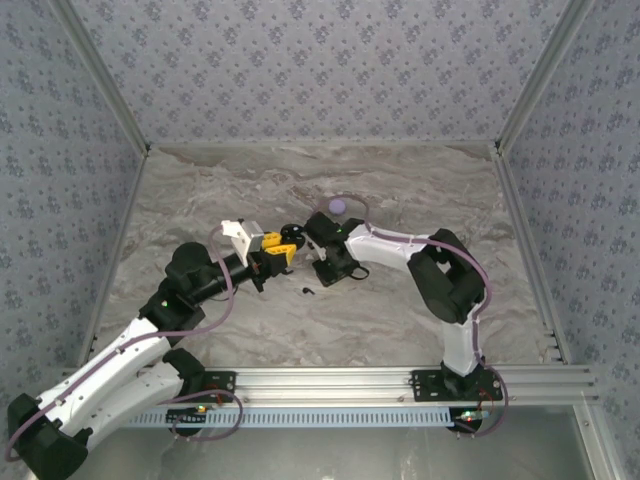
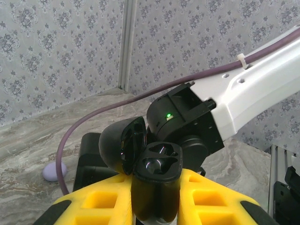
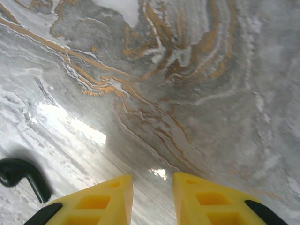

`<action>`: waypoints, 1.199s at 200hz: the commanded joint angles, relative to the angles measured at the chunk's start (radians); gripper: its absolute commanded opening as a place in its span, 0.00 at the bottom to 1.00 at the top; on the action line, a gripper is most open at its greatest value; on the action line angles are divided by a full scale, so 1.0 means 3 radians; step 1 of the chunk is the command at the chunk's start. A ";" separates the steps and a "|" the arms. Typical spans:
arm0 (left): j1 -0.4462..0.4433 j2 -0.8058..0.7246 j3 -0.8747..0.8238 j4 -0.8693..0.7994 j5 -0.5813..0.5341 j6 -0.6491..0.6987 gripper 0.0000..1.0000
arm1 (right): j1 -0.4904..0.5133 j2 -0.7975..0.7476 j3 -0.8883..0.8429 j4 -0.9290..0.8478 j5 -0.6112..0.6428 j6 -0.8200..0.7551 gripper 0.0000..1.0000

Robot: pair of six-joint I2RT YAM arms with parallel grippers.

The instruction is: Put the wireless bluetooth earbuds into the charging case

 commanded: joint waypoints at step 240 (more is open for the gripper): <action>-0.0025 -0.0024 0.0047 0.0064 -0.0008 -0.0013 0.22 | 0.0376 0.0251 0.0202 -0.0106 -0.0350 -0.0296 0.26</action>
